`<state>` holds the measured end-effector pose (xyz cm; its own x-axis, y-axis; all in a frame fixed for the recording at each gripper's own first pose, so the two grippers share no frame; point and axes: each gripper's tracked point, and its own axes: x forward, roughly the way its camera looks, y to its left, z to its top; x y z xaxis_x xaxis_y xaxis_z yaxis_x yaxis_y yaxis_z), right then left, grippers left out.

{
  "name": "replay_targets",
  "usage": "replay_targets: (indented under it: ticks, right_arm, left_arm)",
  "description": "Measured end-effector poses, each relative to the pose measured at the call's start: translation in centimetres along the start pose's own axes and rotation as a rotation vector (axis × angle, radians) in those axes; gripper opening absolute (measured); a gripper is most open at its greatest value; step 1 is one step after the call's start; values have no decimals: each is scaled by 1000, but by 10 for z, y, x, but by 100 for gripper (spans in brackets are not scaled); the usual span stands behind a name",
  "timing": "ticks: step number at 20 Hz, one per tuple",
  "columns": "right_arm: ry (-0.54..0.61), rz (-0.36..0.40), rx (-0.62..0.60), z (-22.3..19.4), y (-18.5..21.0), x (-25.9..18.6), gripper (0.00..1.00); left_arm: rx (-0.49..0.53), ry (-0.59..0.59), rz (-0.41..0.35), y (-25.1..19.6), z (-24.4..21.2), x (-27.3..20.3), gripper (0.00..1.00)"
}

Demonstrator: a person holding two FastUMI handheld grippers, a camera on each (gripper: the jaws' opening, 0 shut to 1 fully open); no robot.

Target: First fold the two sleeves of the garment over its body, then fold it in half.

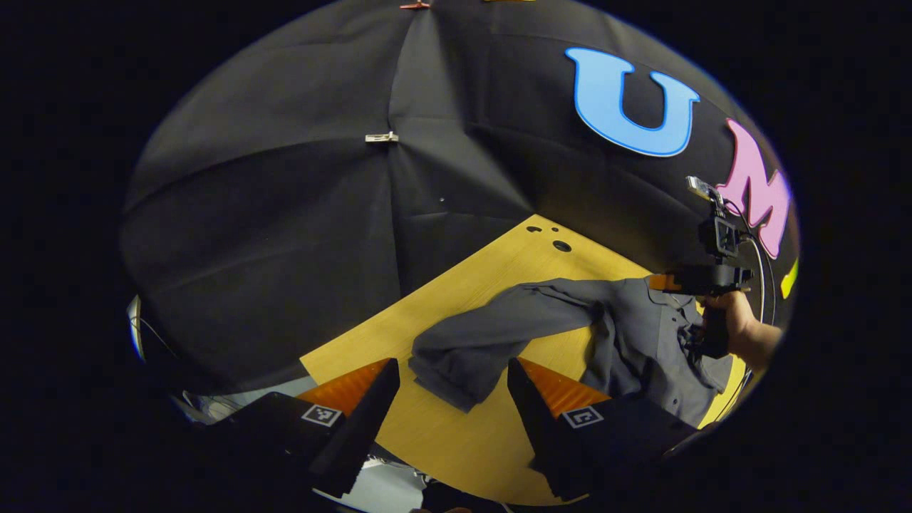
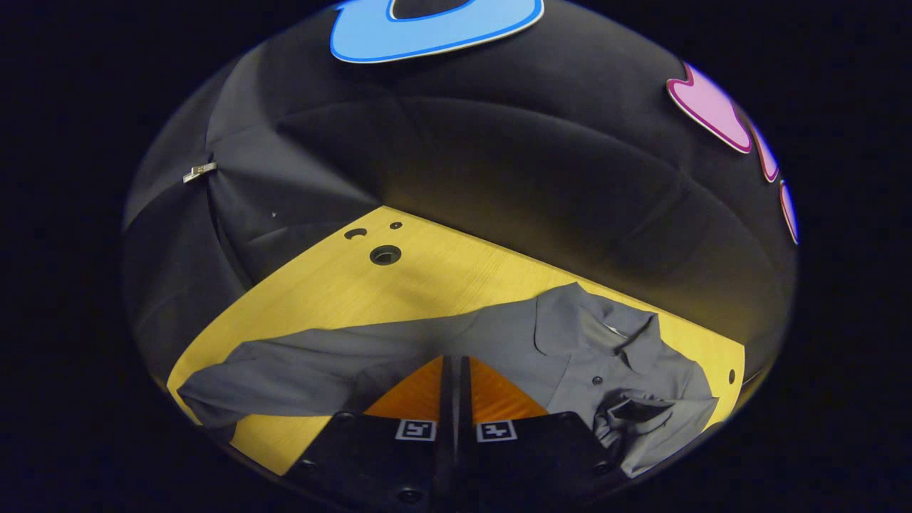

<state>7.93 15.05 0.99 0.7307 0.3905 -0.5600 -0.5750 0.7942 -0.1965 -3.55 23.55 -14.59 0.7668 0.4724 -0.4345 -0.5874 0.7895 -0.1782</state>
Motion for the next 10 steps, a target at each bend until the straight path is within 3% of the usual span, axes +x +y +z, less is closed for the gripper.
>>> replay_targets:
  ticks: [5,7,10]
  right_arm:
    - [-32,8,39,-6,-20,-39,88]
    - [-66,4,56,-6,-28,-63,96]
    - [-108,-48,31,-11,-53,-104,99]
  left_arm:
    - [47,28,14,12,-18,35,96]
    - [33,58,16,14,-28,50,96]
    - [-1,99,16,19,-39,74,96]
